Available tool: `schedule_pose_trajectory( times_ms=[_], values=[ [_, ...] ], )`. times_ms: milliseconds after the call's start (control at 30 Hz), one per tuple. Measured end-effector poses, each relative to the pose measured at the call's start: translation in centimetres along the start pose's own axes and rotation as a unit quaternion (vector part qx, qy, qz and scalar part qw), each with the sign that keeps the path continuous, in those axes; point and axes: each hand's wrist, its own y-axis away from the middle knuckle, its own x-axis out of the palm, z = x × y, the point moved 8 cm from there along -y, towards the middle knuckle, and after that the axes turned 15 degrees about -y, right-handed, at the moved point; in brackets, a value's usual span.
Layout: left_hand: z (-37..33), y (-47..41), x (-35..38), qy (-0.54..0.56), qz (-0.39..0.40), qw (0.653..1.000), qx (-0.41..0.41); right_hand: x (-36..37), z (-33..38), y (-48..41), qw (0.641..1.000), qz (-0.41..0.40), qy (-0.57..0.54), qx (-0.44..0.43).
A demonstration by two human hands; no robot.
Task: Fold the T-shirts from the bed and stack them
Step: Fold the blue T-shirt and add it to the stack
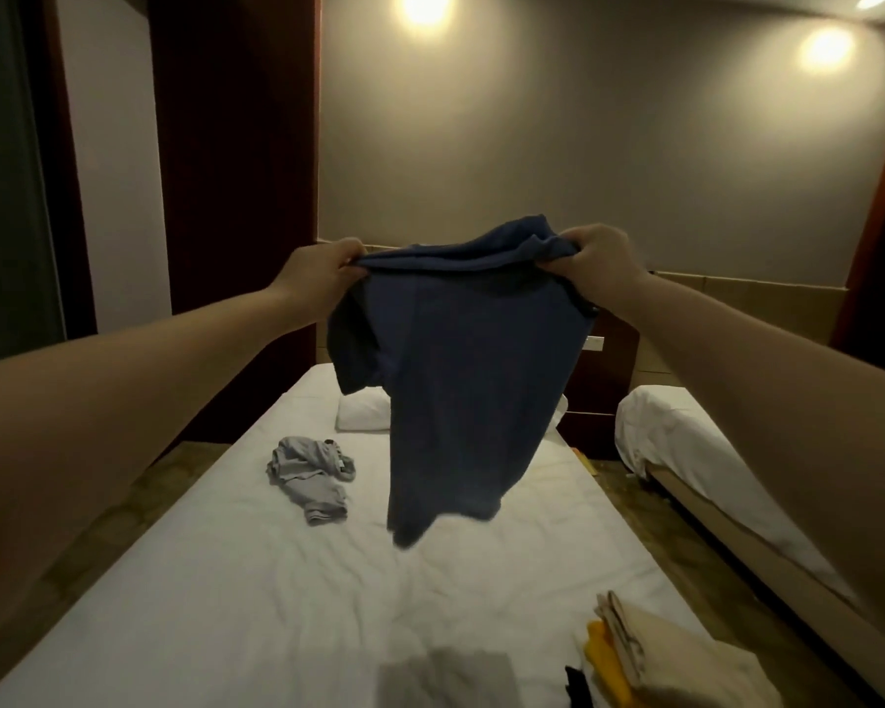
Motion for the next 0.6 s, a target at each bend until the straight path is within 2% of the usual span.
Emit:
schedule_pose_trajectory(
  times_ms=[133,333,433,533,600],
  values=[
    [-0.8,1.5,-0.9,-0.052,0.006,0.999,0.011,0.1,0.1,1.9,0.999,0.030,0.029,0.028],
    [-0.9,3.0,0.5,-0.029,0.056,0.998,0.004,1.1,-2.4,4.1,0.995,0.060,-0.017,0.075],
    [-0.7,3.4,1.6,-0.035,0.074,0.997,0.014,2.1,-3.6,4.8,0.990,0.100,-0.037,0.093],
    [0.3,3.9,4.0,-0.022,0.125,0.992,0.016,3.4,-5.1,5.1,0.980,0.159,-0.038,0.116],
    [1.1,3.9,6.0,-0.027,0.144,0.989,0.006,4.4,-6.7,4.7,0.978,0.166,-0.016,0.122]
  ],
)
